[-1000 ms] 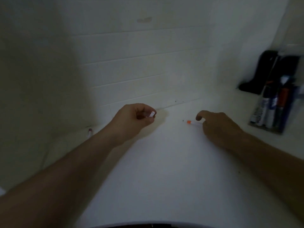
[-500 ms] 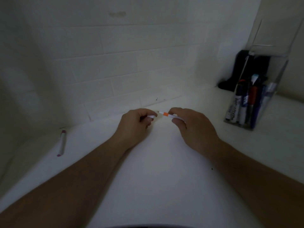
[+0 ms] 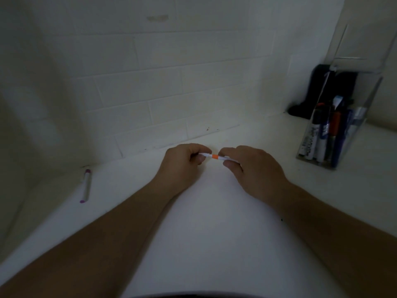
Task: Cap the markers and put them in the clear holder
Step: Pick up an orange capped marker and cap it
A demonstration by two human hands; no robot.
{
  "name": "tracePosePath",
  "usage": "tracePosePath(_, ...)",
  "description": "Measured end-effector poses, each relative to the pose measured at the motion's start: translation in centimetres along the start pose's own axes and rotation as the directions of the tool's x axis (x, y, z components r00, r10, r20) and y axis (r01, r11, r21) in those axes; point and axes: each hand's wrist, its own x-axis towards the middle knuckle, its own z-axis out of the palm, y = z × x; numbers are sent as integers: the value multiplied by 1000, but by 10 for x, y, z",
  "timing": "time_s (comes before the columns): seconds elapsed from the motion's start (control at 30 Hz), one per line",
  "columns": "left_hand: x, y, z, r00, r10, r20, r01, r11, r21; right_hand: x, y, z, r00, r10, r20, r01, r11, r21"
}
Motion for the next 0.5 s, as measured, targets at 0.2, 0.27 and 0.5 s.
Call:
tracePosePath(0.2, -1, 3, 1, 1000, 14, -3, -14, 998, 57, 1, -1, -2, 1000, -19, -12, 18, 996, -92)
tracePosePath(0.27, -2, 4, 1, 1000, -6, 13, 5, 999, 49, 2, 0, -4, 999, -27, -22, 25, 996, -86)
tracePosePath(0.5, -4, 10, -1, 999, 40, -13, -40, 999, 10, 2, 1, -3, 998, -31, -51, 34, 998, 44)
